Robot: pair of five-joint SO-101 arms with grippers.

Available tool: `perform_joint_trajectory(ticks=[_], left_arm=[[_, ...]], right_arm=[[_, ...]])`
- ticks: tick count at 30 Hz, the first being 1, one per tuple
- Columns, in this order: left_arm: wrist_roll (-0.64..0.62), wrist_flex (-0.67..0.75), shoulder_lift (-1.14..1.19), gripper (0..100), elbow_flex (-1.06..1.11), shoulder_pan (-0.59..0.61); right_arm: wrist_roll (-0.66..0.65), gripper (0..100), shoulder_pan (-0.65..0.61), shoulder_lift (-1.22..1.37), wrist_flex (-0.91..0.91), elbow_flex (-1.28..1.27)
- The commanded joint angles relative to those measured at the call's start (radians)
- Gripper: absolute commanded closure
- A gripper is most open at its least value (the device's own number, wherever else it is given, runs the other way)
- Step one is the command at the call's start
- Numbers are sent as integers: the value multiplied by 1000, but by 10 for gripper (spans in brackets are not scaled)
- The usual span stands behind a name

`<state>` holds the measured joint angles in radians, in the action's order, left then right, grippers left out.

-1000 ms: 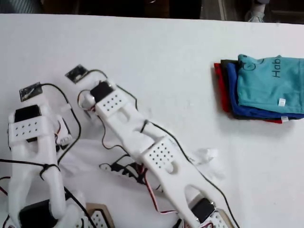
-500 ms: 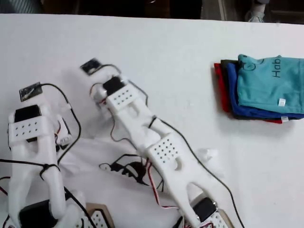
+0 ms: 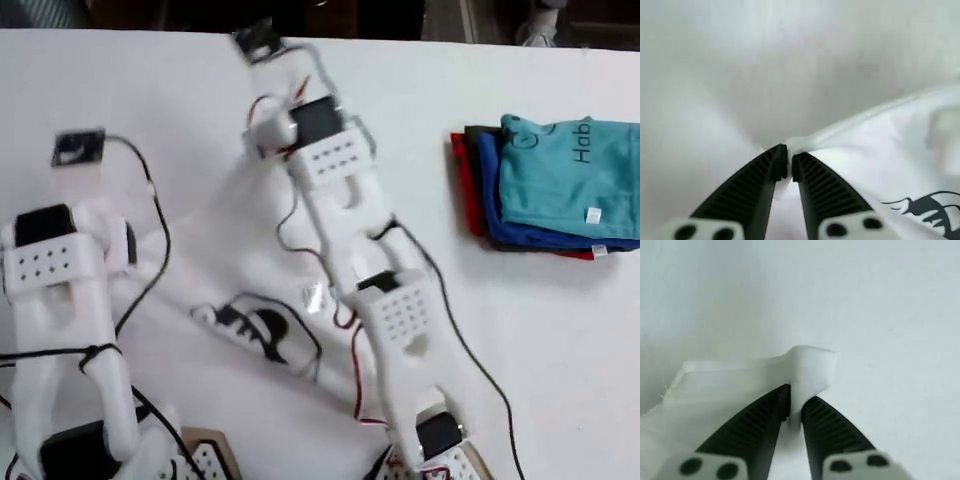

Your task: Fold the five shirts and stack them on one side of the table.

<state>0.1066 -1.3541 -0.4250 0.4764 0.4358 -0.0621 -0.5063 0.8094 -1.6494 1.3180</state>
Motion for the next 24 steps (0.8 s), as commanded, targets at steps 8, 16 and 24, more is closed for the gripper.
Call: perform_joint_trajectory(ticks=[8,16,24], left_arm=[[2,-84,-32,654,-252,-72],[11,-83,-26,695,-243,-71],[8,41,63,695,-182,-94]], right_arm=[[-77,980,173,-200,-120,5],[-81,980,268,-483,-122,-281],[-137,980,414,-946,-18,-1026]])
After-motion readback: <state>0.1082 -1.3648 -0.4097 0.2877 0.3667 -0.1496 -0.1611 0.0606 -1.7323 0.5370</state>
